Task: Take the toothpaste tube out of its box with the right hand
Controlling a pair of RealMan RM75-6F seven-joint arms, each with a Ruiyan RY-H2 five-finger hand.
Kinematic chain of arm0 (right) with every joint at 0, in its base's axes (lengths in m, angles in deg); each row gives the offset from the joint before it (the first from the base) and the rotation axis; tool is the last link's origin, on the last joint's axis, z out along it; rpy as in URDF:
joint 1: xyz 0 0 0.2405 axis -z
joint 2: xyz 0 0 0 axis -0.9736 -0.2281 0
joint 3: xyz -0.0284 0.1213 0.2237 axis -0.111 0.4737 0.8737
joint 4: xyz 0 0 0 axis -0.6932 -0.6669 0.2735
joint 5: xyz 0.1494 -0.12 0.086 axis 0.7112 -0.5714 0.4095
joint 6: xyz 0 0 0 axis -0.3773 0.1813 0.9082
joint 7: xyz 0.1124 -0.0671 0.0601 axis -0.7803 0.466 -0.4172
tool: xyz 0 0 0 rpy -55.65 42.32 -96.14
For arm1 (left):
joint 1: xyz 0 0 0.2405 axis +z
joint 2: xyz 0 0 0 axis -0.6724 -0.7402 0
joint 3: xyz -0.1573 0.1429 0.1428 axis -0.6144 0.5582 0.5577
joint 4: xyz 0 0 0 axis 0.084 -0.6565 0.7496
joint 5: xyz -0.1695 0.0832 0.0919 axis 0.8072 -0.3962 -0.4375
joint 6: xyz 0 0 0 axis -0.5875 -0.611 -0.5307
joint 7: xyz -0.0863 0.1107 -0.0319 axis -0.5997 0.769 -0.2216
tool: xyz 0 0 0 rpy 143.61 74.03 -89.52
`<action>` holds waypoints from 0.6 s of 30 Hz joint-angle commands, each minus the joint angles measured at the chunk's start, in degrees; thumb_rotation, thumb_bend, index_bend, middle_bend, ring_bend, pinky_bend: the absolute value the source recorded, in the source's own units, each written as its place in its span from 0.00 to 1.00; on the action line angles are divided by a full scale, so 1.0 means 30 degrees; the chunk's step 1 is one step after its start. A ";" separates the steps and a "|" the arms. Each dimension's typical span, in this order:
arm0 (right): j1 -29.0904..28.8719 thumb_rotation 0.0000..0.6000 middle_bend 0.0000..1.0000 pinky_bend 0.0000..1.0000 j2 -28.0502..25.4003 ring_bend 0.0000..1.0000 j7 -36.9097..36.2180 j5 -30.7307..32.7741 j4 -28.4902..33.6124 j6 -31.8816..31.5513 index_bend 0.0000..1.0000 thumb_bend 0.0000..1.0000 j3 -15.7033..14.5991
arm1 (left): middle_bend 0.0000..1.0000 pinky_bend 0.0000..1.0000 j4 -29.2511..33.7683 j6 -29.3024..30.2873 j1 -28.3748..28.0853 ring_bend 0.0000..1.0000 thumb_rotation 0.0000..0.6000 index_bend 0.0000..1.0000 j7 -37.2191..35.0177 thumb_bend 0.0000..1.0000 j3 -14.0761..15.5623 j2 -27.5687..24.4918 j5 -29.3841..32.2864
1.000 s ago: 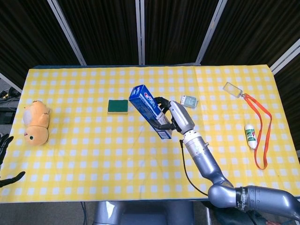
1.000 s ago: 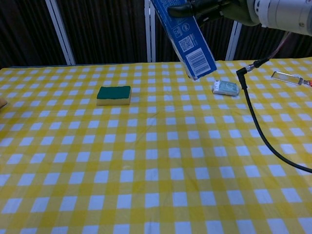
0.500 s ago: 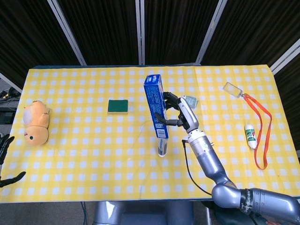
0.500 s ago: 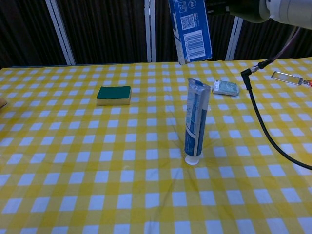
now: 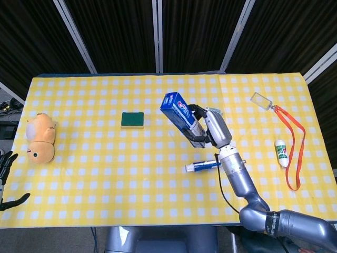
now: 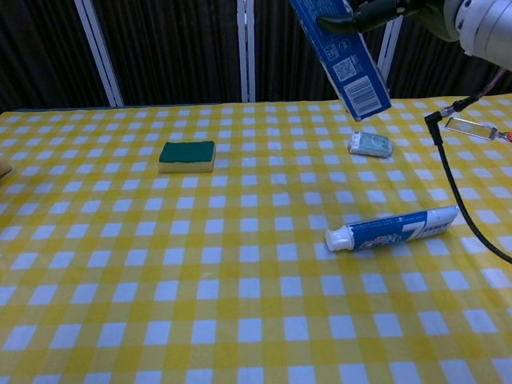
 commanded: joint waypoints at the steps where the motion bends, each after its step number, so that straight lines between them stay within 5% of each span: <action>1: -0.0791 1.00 0.59 0.45 -0.0646 0.50 0.4623 -0.3738 -0.2747 -0.0428 0.57 0.41 -0.2144 | 0.00 0.00 0.0018 -0.0003 -0.0010 0.00 1.00 0.00 0.0068 0.00 0.0014 0.0021 -0.0041; 8: -0.1333 1.00 0.59 0.45 0.0017 0.50 0.7701 -0.5763 -0.6604 0.0503 0.57 0.38 -0.4248 | 0.00 0.00 0.0026 -0.0001 0.0008 0.00 1.00 0.00 0.0225 0.00 0.0029 0.0078 -0.0013; 13: -0.1522 1.00 0.57 0.46 0.1455 0.49 0.7976 -0.5512 -0.8609 0.0890 0.55 0.31 -0.4550 | 0.00 0.00 -0.0074 -0.0124 -0.0016 0.00 1.00 0.00 0.0258 0.00 -0.0040 0.0134 0.0254; 15: -0.1576 1.00 0.51 0.45 0.1805 0.45 0.8007 -0.5391 -0.9024 0.0953 0.49 0.22 -0.4539 | 0.00 0.00 -0.0098 -0.0172 -0.0029 0.00 1.00 0.00 0.0302 0.00 -0.0052 0.0162 0.0318; 18: -0.1597 1.00 0.27 0.33 0.1990 0.25 0.8110 -0.5183 -0.9208 0.1157 0.22 0.03 -0.4564 | 0.00 0.00 -0.0118 -0.0201 -0.0036 0.00 1.00 0.00 0.0338 0.00 -0.0060 0.0188 0.0363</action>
